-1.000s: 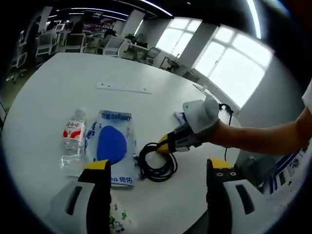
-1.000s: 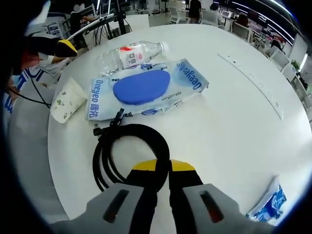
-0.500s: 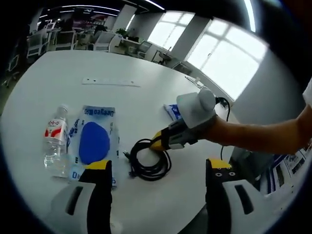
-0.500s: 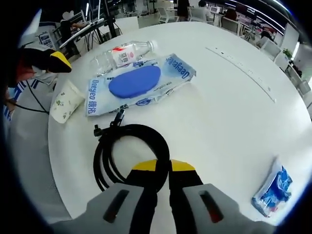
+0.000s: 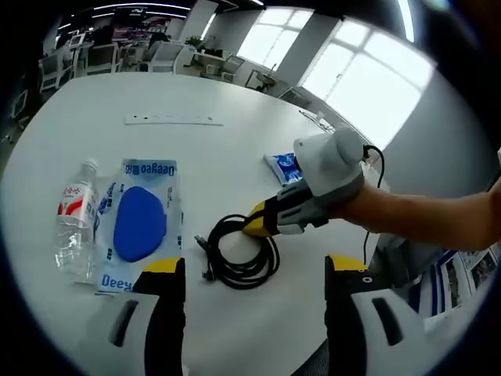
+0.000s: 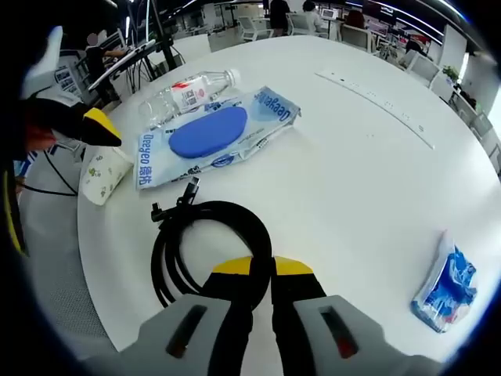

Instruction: Arrange the tabletop items into an orderly group along one side of the table until the central work area is clear of visible clutter.

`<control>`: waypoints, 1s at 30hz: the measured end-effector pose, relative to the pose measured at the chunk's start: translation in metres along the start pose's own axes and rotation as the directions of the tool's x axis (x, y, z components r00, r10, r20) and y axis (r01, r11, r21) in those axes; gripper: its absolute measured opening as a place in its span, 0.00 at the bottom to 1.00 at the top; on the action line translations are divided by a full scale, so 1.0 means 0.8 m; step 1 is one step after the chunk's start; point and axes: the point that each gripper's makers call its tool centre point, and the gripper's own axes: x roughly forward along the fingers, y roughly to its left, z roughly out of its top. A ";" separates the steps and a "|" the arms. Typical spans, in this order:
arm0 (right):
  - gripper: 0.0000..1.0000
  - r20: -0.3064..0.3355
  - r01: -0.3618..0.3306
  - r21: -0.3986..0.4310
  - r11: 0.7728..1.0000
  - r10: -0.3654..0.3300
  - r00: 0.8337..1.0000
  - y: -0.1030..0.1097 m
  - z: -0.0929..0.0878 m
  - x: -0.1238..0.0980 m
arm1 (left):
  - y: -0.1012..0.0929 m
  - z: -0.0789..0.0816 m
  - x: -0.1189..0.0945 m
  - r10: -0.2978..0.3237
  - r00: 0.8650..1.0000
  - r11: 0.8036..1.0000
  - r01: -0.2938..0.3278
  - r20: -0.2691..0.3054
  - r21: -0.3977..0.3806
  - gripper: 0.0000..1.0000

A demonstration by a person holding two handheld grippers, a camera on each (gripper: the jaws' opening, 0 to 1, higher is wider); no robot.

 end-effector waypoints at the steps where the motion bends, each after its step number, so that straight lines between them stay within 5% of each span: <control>1: 0.05 0.002 0.000 0.002 1.000 0.000 1.000 0.000 0.000 0.000 | 0.001 -0.001 0.005 0.005 1.000 1.000 -0.005 -0.008 -0.001 0.70; 30: 0.05 0.044 -0.011 0.037 0.999 0.010 0.999 0.000 0.002 0.002 | 0.033 -0.027 0.071 0.100 0.988 0.994 -0.105 -0.119 -0.036 0.52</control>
